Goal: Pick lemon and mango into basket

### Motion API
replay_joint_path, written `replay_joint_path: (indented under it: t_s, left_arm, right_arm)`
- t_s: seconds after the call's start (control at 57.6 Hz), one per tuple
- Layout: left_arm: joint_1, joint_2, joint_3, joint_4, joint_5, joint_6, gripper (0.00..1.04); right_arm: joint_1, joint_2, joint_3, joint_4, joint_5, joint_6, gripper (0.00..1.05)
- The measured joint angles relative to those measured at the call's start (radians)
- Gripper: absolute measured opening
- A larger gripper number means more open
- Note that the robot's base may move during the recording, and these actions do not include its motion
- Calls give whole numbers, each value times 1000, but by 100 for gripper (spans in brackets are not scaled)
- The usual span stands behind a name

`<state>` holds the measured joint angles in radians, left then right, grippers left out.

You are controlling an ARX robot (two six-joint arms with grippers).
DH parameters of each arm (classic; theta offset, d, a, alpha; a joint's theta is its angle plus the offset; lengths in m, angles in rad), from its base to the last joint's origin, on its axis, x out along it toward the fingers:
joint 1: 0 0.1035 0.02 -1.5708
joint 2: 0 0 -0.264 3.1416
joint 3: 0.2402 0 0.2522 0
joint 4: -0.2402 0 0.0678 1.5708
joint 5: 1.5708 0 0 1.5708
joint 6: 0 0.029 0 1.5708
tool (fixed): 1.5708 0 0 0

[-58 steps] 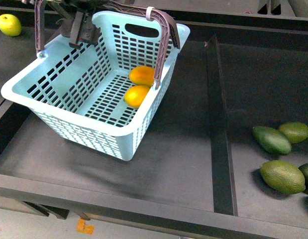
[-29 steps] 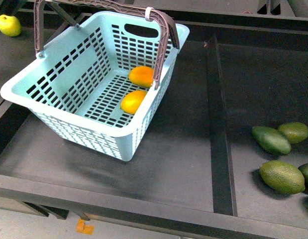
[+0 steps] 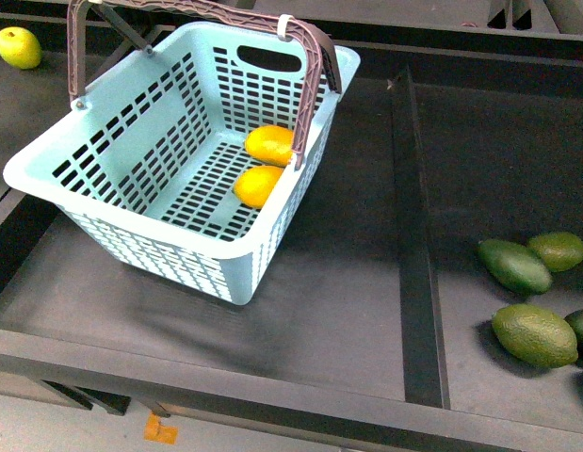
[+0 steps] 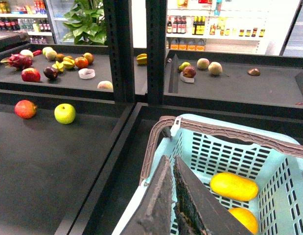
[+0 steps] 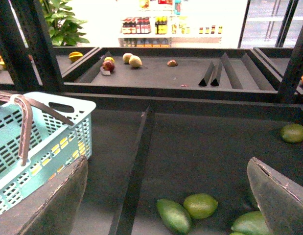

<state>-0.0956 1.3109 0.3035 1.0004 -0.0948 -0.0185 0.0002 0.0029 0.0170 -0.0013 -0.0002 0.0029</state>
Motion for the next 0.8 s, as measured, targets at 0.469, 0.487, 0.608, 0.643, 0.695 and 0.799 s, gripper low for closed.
replay_joint_path:
  t_s: [0.469, 0.487, 0.608, 0.643, 0.695, 0.799]
  left_arm:
    - [91, -348, -249, -107, 95, 7, 3]
    - [91, -365, -252, -119, 95, 7, 3]
    - [91, -504, -274, -233, 95, 7, 3]
    - [91, -535, -279, -261, 95, 7, 3]
    - [91, -575, -285, -293, 95, 7, 3]
    - [91, -668, -288, -377, 95, 7, 3]
  right_arm:
    - [0, 0, 0, 0, 0, 0, 96]
    - [0, 0, 0, 0, 0, 0, 96]
    - [0, 0, 0, 0, 0, 0, 96]
    - [0, 0, 0, 0, 0, 0, 96]
    - [0, 0, 0, 0, 0, 0, 96]
    - [0, 0, 0, 0, 0, 0, 96]
